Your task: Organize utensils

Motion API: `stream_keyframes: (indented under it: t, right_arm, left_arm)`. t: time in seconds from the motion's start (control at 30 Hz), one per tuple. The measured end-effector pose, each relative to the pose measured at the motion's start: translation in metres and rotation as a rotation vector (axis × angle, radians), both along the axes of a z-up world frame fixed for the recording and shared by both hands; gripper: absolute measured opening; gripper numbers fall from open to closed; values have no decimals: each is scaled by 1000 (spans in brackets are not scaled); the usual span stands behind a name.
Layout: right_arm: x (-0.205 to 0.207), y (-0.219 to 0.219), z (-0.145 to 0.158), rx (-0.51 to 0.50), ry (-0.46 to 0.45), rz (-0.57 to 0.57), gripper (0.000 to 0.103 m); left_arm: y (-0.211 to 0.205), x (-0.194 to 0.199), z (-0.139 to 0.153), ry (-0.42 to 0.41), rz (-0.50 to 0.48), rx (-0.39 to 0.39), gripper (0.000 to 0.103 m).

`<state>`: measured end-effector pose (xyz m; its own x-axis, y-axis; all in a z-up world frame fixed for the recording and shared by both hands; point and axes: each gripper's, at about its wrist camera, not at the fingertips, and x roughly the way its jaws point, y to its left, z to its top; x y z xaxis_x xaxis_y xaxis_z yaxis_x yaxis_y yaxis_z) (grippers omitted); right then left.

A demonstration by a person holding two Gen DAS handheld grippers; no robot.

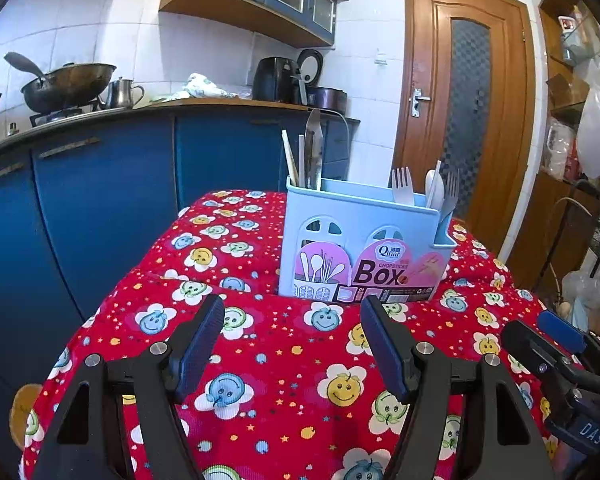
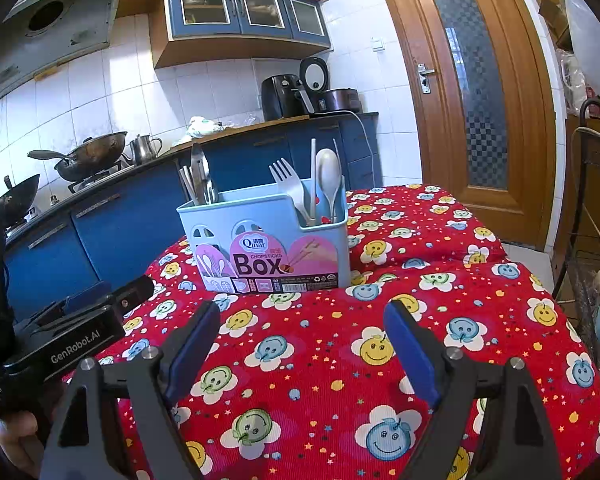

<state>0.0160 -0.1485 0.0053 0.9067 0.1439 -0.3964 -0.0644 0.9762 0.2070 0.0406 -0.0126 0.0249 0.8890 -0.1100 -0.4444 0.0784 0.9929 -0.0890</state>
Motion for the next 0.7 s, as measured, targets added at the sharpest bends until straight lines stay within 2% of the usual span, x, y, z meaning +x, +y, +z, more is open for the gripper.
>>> stream_keyframes:
  t: [0.7]
  right_arm:
    - [0,1,0,-1,0,1,86]
  left_arm:
    - [2,-1,1,-7,8,-5,72]
